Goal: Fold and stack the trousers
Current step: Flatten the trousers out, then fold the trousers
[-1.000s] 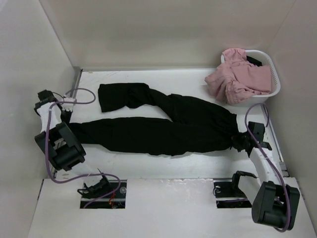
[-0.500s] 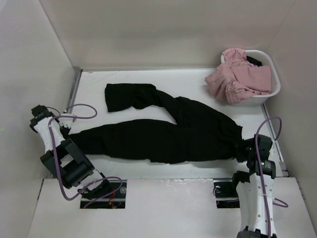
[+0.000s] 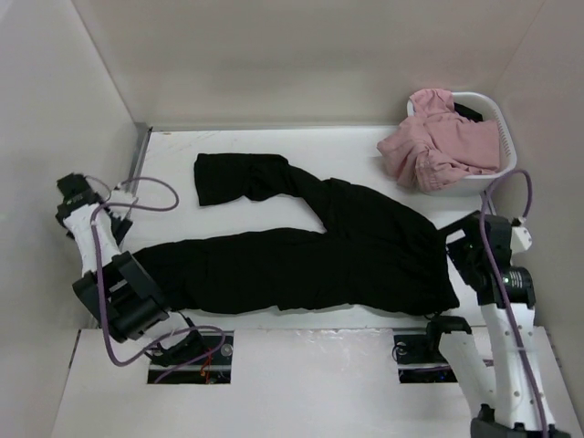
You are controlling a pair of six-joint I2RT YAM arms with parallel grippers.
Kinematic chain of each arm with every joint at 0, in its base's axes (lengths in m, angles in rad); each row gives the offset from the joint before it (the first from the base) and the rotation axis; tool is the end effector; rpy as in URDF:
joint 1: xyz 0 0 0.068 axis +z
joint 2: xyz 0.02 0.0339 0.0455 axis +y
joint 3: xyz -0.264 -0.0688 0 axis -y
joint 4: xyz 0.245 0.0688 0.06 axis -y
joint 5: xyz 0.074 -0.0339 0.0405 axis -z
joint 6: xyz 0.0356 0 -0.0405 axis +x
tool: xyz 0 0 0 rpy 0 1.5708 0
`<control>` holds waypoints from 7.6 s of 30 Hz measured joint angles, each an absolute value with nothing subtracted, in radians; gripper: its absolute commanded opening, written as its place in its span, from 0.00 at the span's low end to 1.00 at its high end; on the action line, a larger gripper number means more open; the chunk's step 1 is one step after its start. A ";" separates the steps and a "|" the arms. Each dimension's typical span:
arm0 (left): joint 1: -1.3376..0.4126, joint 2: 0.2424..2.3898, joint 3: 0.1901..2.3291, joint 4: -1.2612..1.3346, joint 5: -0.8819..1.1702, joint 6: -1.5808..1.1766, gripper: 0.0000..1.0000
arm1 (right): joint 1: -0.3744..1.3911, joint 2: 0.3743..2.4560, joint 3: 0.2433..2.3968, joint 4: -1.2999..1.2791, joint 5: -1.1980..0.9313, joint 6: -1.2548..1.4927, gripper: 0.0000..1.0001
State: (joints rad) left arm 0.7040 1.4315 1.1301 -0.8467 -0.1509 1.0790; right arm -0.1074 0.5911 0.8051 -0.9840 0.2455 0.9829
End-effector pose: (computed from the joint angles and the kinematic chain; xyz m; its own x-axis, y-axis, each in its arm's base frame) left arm 0.2099 0.1853 0.2599 -0.9338 0.3504 -0.0729 0.2884 0.8574 0.4263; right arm 0.1038 -0.0199 0.2957 -0.1530 0.8283 -0.5389 0.7298 0.4624 0.5035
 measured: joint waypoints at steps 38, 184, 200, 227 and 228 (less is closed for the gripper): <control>0.303 1.931 1.337 -0.562 -0.114 0.870 0.56 | 0.024 1.366 0.722 -0.385 0.202 0.982 0.61; 0.492 1.180 1.066 -0.521 0.200 0.620 0.02 | -0.195 0.604 0.569 -0.432 0.125 0.879 0.00; 0.870 1.131 1.060 -0.801 0.295 0.822 0.01 | -0.334 0.464 0.577 -0.791 -0.037 0.987 0.00; 1.007 1.011 0.732 -0.926 -0.012 1.405 0.74 | 0.054 0.656 0.488 -0.864 0.112 1.164 1.00; 0.983 1.011 0.749 -0.935 -0.012 1.397 0.74 | 0.107 0.700 0.488 -0.839 0.121 1.195 1.00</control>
